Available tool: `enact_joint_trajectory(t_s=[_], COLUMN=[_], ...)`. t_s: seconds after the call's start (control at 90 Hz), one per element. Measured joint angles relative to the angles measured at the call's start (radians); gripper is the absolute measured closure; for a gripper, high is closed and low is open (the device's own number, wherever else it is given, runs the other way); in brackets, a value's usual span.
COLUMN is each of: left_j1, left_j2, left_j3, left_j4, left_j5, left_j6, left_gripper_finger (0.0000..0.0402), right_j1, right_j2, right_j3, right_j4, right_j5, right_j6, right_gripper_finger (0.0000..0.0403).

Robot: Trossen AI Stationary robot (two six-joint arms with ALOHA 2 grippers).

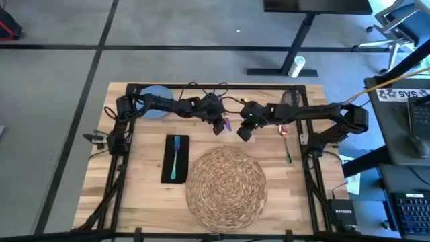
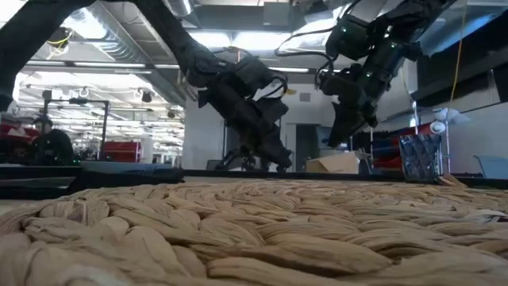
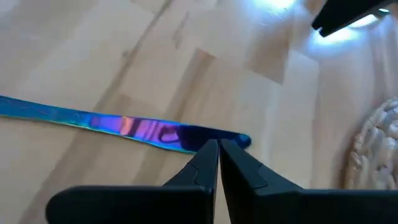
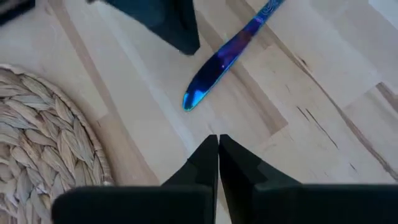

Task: Set table place
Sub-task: Put the blue table knife on top of the brown placemat

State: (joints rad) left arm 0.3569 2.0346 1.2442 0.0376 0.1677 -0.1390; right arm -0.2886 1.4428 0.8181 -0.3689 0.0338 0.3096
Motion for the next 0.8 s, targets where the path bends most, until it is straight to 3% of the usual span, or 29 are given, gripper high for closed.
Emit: enact_joint_trajectory(t_s=[0.444, 0.8], left_j1=[0.001, 0.001], left_j2=[0.028, 0.073], left_j3=[0.002, 0.093], left_j4=[-0.001, -0.026], left_j5=[-0.049, -0.048], left_j6=[0.01, 0.025], left_gripper_finger=[0.0402, 0.0402], right_j1=[0.0, 0.0], right_j2=[-0.002, -0.002], right_j3=[0.0, 0.0], right_j4=[-0.002, -0.001], right_j5=[0.0, 0.0], right_j6=[0.0, 0.0], right_gripper_finger=[0.0403, 0.0403])
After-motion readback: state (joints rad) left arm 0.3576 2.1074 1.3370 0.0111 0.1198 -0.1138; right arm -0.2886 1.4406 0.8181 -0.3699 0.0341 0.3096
